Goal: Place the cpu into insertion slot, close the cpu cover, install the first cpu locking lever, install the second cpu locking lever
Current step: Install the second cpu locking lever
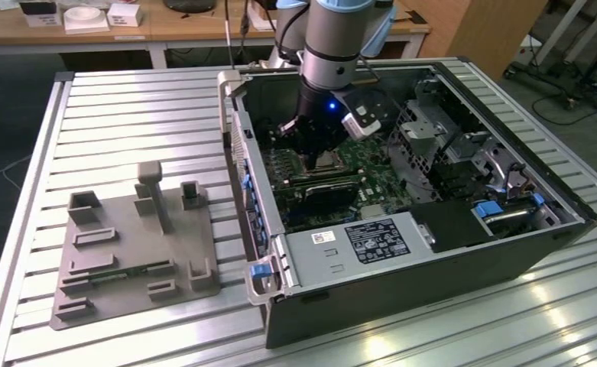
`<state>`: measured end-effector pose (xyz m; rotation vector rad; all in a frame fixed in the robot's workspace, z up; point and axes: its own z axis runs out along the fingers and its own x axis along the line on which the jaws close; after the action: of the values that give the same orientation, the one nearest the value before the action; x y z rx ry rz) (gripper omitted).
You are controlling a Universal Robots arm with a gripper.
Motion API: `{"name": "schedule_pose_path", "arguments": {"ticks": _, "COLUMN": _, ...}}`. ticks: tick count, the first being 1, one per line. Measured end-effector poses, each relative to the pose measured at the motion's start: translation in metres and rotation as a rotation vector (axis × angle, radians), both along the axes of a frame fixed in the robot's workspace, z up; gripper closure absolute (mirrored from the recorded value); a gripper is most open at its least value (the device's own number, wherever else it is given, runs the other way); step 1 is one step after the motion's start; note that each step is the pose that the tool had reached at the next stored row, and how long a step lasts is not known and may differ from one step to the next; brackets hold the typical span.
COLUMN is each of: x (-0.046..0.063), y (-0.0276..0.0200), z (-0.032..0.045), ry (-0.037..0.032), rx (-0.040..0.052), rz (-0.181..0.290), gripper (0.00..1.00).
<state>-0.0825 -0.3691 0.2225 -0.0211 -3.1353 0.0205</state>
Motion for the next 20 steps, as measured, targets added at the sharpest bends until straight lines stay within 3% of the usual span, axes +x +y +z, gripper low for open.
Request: {"name": "schedule_pose_path", "arguments": {"ticks": 20, "x": -0.003, "y": 0.0, "z": -0.0129, "ry": 0.0, "rx": 0.0009, "rz": 0.018, "gripper": 0.9}}
